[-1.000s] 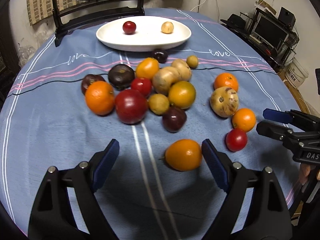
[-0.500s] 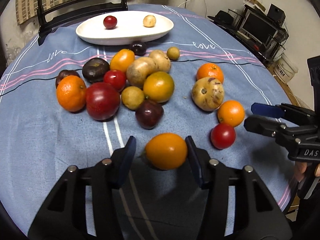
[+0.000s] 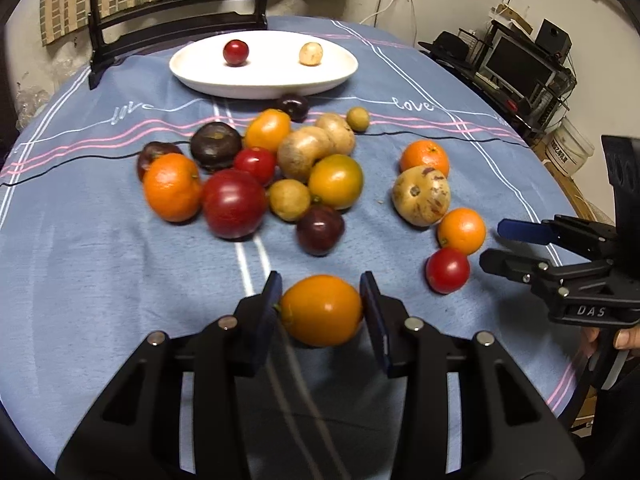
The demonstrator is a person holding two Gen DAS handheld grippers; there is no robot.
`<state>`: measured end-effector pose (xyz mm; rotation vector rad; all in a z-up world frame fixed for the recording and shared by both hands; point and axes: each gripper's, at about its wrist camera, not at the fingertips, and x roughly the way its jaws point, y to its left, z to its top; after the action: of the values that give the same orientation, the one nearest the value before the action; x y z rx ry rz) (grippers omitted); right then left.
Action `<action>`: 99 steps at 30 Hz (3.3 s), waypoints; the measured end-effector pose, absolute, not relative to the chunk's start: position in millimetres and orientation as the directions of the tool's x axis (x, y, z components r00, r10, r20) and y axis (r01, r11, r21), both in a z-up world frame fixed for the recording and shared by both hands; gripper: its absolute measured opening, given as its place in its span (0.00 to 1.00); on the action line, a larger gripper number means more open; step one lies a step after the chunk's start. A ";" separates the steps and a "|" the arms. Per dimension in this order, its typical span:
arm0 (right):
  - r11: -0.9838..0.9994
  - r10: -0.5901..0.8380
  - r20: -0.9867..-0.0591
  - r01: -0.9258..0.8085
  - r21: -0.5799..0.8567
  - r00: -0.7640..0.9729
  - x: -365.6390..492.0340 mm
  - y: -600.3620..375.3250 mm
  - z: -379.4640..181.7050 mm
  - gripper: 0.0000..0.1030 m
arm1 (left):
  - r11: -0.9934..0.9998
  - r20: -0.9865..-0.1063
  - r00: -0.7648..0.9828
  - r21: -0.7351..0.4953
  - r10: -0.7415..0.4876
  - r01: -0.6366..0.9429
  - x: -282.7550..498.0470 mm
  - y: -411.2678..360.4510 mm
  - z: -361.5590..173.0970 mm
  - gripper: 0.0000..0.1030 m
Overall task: Organize fruits
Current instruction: 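Grasp an orange-yellow fruit with the left tool while the right tool grasps a mandarin orange, then carry both orange fruits onto the white plate and open both tools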
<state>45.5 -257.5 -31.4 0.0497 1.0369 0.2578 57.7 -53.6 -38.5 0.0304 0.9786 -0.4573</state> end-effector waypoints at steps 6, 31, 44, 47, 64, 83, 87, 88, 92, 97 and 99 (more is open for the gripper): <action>0.975 0.203 -0.853 -0.183 0.129 0.480 48.2 -253.0 -34.4 0.58 | 0.916 -0.812 0.469 -0.186 -0.347 0.356 58.5 -38.8 -40.6 0.39; 0.968 0.128 -0.862 -0.252 0.001 0.490 67.9 -215.7 -46.4 0.40 | 0.921 -0.809 0.476 -0.193 -0.345 0.339 57.9 -28.0 -39.7 0.36; 0.973 0.137 -0.855 -0.229 0.022 0.500 54.5 -228.0 -42.4 0.39 | 0.922 -0.804 0.489 -0.181 -0.340 0.343 54.3 -28.0 -38.9 0.37; 0.974 0.140 -0.855 -0.227 0.027 0.499 53.9 -229.8 -42.4 0.39 | 0.925 -0.811 0.490 -0.156 -0.321 0.347 50.6 -28.0 -43.0 0.49; 0.976 0.128 -0.862 -0.218 0.020 0.490 52.1 -230.4 -45.1 0.39 | 0.925 -0.816 0.477 -0.172 -0.326 0.338 49.2 -19.9 -51.5 0.42; 0.965 0.183 -0.758 -0.263 0.016 0.626 53.8 -237.6 27.2 0.38 | 0.903 -0.707 0.589 -0.175 -0.392 0.392 68.0 -19.5 27.5 0.42; 0.958 0.198 -0.718 -0.285 -0.002 0.668 70.8 -237.3 56.6 0.38 | 0.906 -0.687 0.613 -0.167 -0.390 0.390 87.8 -24.5 49.3 0.42; 0.957 0.201 -0.709 -0.291 -0.006 0.676 78.8 -236.7 63.5 0.38 | 0.906 -0.686 0.614 -0.171 -0.391 0.386 96.2 -25.8 54.2 0.42; 0.954 0.216 -0.705 -0.300 0.005 0.676 115.0 -234.3 74.6 0.38 | 0.903 -0.688 0.600 -0.212 -0.409 0.373 130.7 -32.2 62.6 0.42; 0.957 0.191 -0.724 -0.290 -0.013 0.663 174.5 -224.8 66.7 0.38 | 0.934 -0.737 0.582 -0.201 -0.343 0.296 196.7 -44.3 48.7 0.42; 0.959 0.193 -0.741 -0.284 0.004 0.643 203.0 -222.0 56.5 0.38 | 0.947 -0.762 0.569 -0.189 -0.309 0.261 225.1 -48.3 36.5 0.42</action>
<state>203.0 -222.0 56.5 -0.1164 0.8294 0.2723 225.1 -48.3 36.5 -0.0574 0.9063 -0.3345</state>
